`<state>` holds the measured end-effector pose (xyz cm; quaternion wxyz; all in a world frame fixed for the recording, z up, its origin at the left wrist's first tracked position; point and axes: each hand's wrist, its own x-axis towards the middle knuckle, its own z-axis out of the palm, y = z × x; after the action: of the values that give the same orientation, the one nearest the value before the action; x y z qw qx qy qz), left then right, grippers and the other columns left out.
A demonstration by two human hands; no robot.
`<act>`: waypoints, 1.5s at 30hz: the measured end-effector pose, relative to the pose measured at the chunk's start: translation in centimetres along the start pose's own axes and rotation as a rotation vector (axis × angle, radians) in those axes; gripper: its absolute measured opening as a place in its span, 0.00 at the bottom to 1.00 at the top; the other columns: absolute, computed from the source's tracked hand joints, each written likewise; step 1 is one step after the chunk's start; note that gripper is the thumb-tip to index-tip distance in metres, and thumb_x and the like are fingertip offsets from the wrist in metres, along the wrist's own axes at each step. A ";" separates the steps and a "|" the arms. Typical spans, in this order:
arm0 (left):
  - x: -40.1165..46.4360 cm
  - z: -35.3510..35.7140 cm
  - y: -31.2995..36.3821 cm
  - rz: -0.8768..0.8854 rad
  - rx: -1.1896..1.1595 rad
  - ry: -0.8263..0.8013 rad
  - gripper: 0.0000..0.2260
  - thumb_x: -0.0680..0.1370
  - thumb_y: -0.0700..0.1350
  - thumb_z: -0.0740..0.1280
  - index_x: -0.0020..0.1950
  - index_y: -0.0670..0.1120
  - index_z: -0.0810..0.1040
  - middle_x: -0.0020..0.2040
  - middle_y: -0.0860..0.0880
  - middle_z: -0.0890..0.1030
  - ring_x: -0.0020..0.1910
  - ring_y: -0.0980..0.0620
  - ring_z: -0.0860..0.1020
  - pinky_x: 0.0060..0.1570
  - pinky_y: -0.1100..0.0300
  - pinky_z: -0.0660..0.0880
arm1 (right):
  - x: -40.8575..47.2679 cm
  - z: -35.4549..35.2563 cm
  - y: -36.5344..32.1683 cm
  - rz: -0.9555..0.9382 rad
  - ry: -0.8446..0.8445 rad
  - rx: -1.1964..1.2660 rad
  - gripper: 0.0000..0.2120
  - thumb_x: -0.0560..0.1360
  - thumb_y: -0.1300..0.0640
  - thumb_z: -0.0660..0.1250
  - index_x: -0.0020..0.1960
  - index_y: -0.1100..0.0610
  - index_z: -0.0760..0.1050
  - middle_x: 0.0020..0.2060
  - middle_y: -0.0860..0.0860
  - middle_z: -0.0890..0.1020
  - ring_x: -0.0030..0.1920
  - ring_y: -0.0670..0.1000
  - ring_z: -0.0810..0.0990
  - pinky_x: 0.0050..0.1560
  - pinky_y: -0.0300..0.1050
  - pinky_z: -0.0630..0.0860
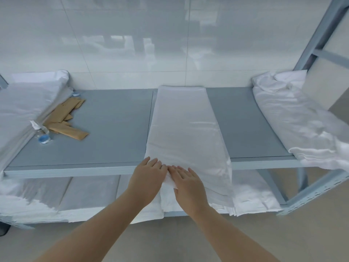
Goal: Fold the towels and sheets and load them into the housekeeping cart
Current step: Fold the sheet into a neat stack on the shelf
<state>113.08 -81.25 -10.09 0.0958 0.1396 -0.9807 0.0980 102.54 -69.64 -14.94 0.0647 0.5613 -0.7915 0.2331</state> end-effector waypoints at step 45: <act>16.6 -8.8 -14.5 -0.292 -0.158 0.402 0.13 0.64 0.30 0.72 0.44 0.43 0.84 0.34 0.43 0.80 0.28 0.42 0.77 0.27 0.58 0.70 | 20.1 -13.2 12.4 0.038 0.472 -0.199 0.13 0.65 0.67 0.73 0.49 0.59 0.81 0.33 0.53 0.79 0.33 0.58 0.79 0.26 0.45 0.72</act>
<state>103.09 -97.22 4.31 0.3127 0.2492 -0.9160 0.0318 81.75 -77.83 0.36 0.2982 0.4672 -0.7840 0.2796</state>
